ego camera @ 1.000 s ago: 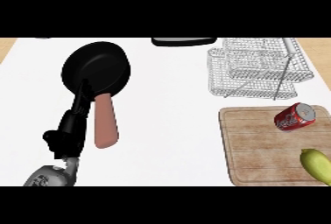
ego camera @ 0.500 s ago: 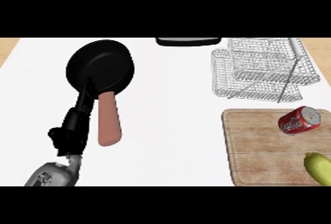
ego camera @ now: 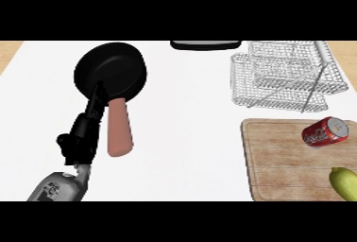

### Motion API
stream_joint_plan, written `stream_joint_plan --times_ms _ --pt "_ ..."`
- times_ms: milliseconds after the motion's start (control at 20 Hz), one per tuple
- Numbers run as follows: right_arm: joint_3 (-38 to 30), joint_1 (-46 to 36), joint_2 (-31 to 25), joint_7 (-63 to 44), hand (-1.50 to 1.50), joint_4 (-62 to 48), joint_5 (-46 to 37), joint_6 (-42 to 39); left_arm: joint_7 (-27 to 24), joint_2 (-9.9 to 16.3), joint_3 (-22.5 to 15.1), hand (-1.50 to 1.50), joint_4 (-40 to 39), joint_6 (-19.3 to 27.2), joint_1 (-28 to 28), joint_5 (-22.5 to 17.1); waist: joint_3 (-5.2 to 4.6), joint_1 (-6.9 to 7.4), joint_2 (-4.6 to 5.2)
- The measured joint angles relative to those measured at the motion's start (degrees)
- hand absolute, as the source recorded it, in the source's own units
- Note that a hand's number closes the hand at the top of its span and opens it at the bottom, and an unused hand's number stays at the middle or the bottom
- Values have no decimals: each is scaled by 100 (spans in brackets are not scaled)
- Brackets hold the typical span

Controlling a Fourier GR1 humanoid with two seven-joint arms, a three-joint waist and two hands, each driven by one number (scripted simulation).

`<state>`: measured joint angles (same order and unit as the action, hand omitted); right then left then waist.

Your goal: Pick the lemon from the cutting board and place it in the tiered basket

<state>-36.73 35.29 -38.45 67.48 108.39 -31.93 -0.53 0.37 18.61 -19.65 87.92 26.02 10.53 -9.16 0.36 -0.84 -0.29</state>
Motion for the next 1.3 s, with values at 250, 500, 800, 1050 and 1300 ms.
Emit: stream_joint_plan --times_ms 250,500,800,1050,1300 --pt "256 -233 91 96 -150 -734 -126 414 2 -96 -51 0 -35 4 18 95 -10 46 11" --pt "455 -526 -91 92 -150 -1204 -147 619 -101 -132 -39 0 -17 -79 -73 120 -20 88 18" --pt "834 -856 -322 118 -150 -1740 -261 777 -142 -232 -41 0 -47 -63 -104 219 -23 104 24" --pt "1133 -993 -435 195 -150 -2060 -293 941 -73 -271 7 0 -82 -72 -36 260 -21 90 23" --pt "1420 -1065 -489 184 -150 -2053 -347 1075 -14 -224 90 0 -13 -139 -73 264 -25 86 19"
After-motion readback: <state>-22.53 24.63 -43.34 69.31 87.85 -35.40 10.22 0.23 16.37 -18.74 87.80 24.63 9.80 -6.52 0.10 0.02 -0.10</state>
